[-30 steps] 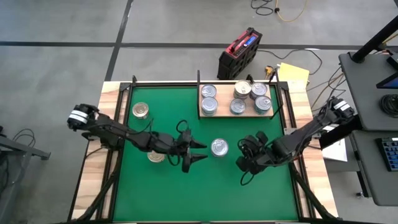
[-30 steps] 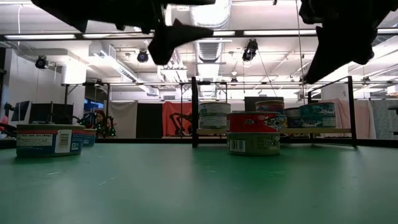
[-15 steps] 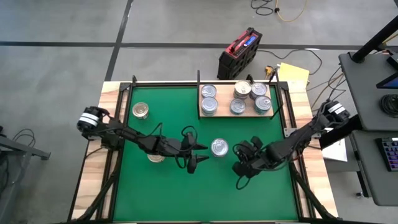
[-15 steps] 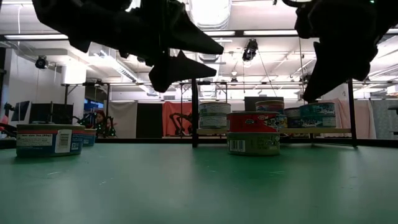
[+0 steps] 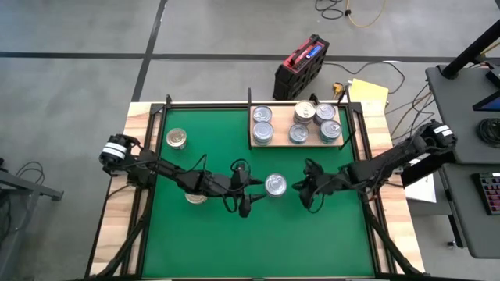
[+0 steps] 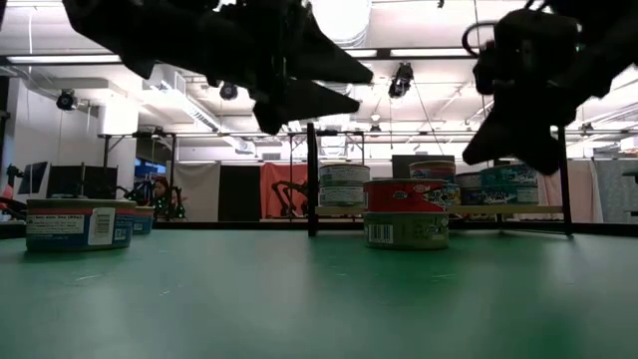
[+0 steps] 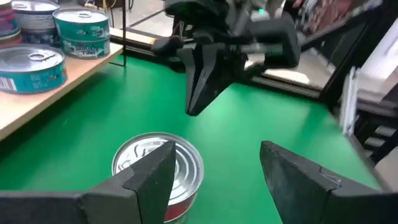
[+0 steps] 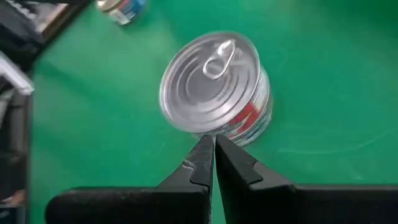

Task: Stack canned seafood by type on shelf
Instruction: Stack the red tuna can on top of the red tuna can on the shelf

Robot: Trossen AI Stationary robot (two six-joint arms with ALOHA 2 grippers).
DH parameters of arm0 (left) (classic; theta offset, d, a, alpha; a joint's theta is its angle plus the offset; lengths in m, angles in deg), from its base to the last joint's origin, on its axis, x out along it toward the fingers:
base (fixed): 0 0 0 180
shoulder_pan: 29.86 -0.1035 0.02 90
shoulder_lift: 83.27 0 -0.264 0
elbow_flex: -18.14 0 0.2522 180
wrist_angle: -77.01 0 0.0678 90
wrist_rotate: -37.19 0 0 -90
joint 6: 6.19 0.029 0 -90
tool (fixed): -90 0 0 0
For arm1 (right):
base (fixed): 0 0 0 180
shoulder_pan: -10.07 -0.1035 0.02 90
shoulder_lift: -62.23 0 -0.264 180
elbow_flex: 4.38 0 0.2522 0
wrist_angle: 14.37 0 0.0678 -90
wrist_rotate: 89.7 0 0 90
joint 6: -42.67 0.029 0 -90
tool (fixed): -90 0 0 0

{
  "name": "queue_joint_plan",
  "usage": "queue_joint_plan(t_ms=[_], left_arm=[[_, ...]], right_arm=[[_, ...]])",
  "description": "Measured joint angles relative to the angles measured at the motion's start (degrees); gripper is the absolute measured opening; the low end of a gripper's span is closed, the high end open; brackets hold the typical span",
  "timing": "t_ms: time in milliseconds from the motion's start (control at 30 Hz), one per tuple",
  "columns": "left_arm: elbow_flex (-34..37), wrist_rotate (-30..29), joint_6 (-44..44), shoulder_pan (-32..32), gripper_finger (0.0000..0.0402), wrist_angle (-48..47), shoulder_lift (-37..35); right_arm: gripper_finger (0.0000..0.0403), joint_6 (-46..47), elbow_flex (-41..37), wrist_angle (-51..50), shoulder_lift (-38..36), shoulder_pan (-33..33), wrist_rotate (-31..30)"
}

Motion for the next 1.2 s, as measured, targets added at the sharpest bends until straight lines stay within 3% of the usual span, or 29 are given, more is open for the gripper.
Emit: queue_joint_plan(t_ms=[67, 200, 467, 700, 800, 967, 1200], left_arm=[[-0.9, -0.1, 2.5, 0.0, 0.0219, 0.0, 1.6], [-2.0, -0.3, 7.7, 0.0, 0.0219, -0.3, 4.8], [-2.6, -8.0, 16.2, 0.0, 0.0219, -0.5, 6.8], [-2.6, -8.5, 18.9, 0.0, 0.0214, -0.8, 7.7], [-2.6, -8.4, 20.6, 0.0, 0.0176, -0.6, 7.7], [-2.6, -8.4, 22.6, 0.0, 0.0024, -1.1, 7.7], [-2.6, -8.4, 21.9, 0.0, 0.0002, -1.8, 7.9]], right_arm=[[0.0009, 0.0, -2.9, 4.7, -0.6, 1.6, 3.6], [0.0009, 2.4, -5.1, 6.1, -0.4, 3.3, 4.7], [0.0009, 1.5, -5.1, 6.1, 0.2, 3.7, 3.0], [0.0009, 1.5, -4.1, 6.3, 0.2, 3.7, -1.2], [0.0009, 1.4, -4.0, 6.2, 0.2, 3.7, -3.0], [0.0009, 1.1, -3.9, 6.2, 0.2, 3.7, -6.5], [0.0039, 2.2, -3.9, 6.2, 0.2, 3.7, -3.8]])
